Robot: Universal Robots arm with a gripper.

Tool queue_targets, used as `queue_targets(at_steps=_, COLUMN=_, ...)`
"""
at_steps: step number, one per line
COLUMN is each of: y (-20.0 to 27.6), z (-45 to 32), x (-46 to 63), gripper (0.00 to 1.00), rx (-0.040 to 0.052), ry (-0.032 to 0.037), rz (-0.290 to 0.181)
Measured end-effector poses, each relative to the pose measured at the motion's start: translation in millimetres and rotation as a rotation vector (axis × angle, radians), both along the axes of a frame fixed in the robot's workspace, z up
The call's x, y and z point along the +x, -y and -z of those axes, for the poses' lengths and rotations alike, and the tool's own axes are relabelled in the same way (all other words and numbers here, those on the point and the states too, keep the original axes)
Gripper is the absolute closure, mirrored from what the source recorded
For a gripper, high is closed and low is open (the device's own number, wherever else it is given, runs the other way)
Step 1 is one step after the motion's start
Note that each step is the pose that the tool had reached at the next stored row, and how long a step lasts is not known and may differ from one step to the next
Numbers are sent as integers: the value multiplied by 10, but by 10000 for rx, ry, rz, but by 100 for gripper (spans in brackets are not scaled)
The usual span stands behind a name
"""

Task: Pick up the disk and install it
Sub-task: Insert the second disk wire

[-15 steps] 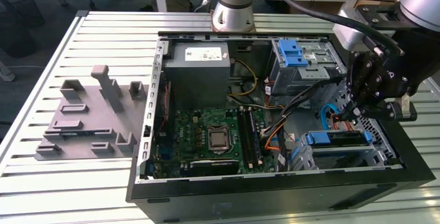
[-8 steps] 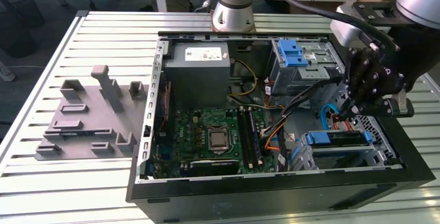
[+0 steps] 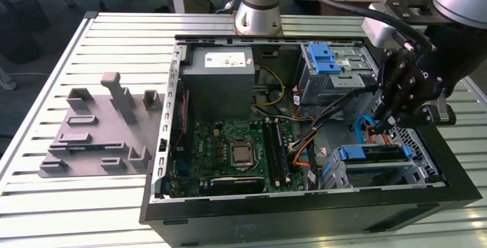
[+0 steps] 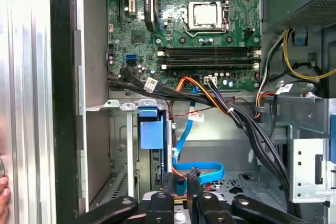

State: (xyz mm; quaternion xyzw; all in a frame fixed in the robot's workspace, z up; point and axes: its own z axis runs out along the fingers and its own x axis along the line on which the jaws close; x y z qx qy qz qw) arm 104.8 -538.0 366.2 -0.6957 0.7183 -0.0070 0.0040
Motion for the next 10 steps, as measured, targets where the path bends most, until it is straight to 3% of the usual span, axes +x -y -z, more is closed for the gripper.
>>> queue_targets(at_steps=10, y=-13, z=103, x=0, gripper=75, rx=-4, ry=0, rz=1)
